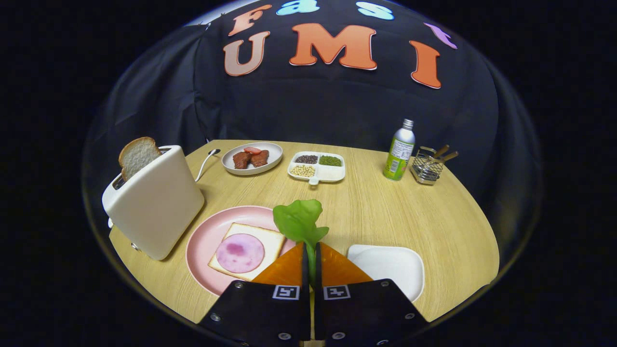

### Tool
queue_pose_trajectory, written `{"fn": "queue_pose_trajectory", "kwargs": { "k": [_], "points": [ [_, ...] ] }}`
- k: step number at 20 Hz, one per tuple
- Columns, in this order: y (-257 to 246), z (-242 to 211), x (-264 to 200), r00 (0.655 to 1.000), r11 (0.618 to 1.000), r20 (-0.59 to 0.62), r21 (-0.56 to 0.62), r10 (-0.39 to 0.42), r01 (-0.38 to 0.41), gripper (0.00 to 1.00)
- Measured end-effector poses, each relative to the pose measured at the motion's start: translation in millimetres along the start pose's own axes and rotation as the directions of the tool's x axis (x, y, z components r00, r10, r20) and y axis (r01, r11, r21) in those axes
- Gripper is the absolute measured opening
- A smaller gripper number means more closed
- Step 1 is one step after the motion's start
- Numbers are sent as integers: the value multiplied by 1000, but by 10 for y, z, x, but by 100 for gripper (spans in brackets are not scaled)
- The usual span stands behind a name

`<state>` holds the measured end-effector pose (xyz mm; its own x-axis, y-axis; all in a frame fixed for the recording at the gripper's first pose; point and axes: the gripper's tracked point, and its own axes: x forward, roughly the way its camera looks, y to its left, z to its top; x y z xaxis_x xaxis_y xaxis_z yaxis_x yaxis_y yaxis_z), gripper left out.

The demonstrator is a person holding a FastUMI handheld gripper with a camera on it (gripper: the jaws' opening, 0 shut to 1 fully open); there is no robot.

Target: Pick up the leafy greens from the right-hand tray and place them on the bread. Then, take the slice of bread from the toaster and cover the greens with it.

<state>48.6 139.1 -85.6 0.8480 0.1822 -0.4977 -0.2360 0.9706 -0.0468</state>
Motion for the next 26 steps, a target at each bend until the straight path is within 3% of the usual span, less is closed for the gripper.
{"fn": "queue_pose_trajectory", "kwargs": {
  "k": [13,15,19,22,26],
  "points": [
    [685,-134,444,997,997,-33,-28,66,-67,4],
    [731,-189,477,997,997,-47,-22,69,-70,10],
    [720,-201,445,998,999,-49,-30,44,-46,24],
    [708,-114,348,1000,1000,-23,-19,20,-20,65],
    [696,78,221,1000,1000,25,-19,-12,12,86]
  ]
}}
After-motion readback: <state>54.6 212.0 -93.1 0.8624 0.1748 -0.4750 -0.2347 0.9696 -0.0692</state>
